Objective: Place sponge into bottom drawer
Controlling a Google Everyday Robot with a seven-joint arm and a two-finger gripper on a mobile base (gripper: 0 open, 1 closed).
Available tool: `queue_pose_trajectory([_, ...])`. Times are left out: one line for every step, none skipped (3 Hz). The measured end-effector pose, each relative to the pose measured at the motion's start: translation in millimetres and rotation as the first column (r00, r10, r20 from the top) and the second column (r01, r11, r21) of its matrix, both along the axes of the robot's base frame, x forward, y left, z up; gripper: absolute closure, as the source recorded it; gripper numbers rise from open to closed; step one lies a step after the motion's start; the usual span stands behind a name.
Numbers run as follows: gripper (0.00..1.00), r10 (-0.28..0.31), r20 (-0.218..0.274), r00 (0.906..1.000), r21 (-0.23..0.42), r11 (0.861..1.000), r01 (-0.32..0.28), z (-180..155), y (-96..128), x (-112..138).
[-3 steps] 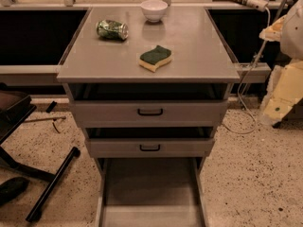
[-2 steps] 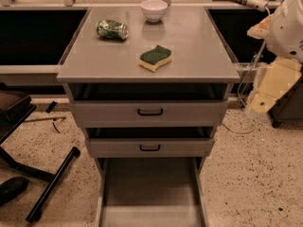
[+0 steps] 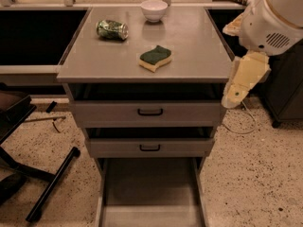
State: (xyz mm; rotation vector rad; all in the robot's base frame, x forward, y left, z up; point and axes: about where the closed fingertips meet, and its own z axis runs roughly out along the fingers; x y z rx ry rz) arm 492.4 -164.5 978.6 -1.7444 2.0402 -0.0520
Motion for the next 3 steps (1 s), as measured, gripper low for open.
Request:
queue_pose_trajectory([0.0, 0.03, 0.031, 0.9991, -0.006, 1.0, -0.03, 1, 4, 29])
queue_pose_trajectory([0.0, 0.077, 0.064, 0.995, -0.011, 0.997, -0.076, 1, 13, 71])
queue_pose_trajectory([0.0, 0.114, 0.072, 0.9909, -0.004, 0.994, -0.114, -2, 24, 107])
